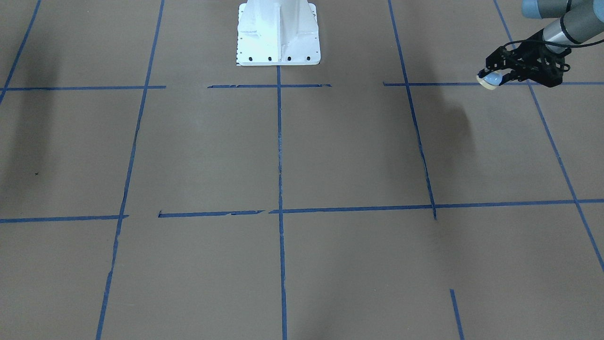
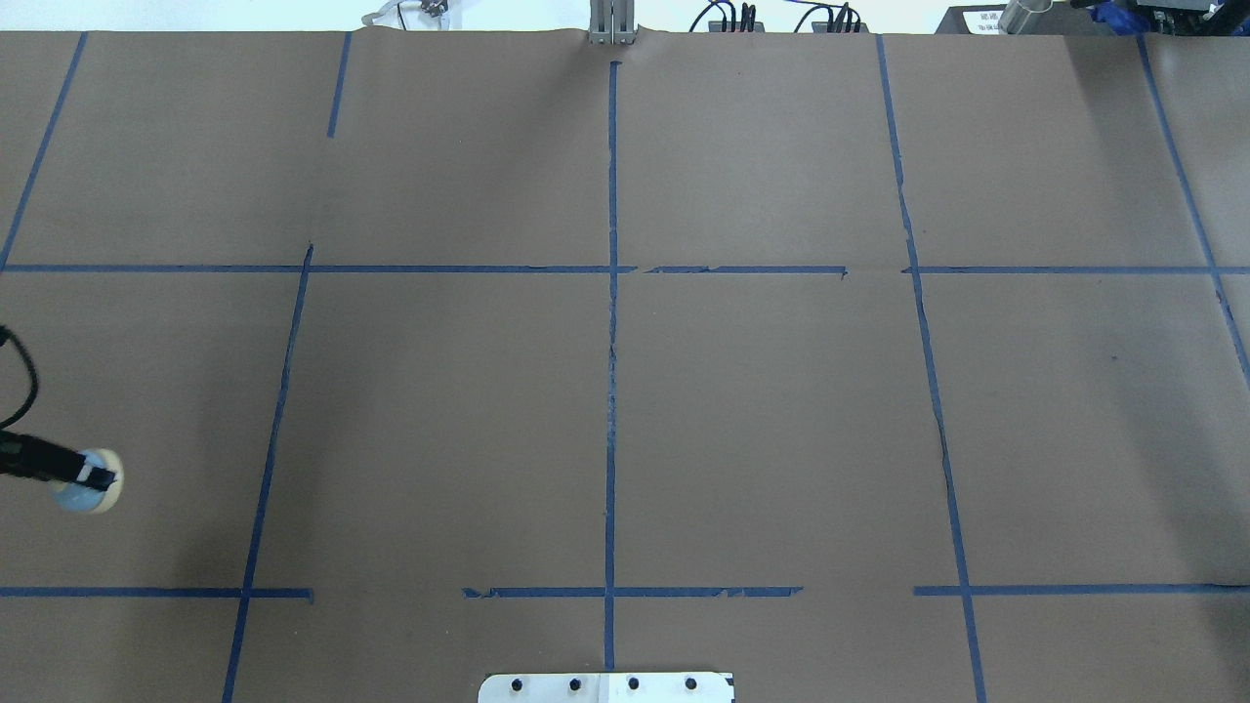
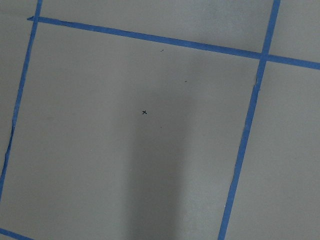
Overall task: Place and press bell with both arms
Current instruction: 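Carry the white-and-blue bell with the left gripper to the centre grid crossing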
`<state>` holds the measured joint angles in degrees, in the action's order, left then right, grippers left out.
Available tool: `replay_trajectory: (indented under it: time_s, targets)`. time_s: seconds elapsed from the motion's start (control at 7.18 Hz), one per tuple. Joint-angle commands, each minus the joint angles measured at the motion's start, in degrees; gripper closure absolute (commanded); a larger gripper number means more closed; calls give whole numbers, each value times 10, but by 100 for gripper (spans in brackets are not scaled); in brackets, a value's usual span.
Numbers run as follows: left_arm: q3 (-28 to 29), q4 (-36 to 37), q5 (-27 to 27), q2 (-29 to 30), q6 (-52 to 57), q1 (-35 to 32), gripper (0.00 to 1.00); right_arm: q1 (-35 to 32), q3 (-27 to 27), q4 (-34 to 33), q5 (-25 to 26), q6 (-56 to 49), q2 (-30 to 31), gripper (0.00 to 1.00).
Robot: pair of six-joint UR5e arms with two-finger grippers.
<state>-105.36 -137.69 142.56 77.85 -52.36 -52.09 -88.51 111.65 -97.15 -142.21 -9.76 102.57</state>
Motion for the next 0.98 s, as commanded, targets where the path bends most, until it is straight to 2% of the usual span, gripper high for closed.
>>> replay_trajectory:
  time_s: [0.0,0.14,0.28,0.42,0.56,0.7,0.84]
  targets:
    - [10,131,-5,193,-72,16,87,0,-1,0,0,0,0,0]
    - [33,217,-8,287,-78,38,86,0,-1,-1,0,0,0,0]
    - [72,255,-54,367,-112,71,86,0,-1,-1,0,0,0,0]
    - [135,263,-112,436,-150,119,86,0,-2,0,1,0,0,0]
    - [220,287,-138,528,-176,134,86,1,-3,-1,0,0,0,0]
    - [267,324,-152,587,-184,147,86,1,-3,-1,0,0,0,0]
    - [295,341,-187,619,-186,170,85,1,-4,-1,0,0,0,0]
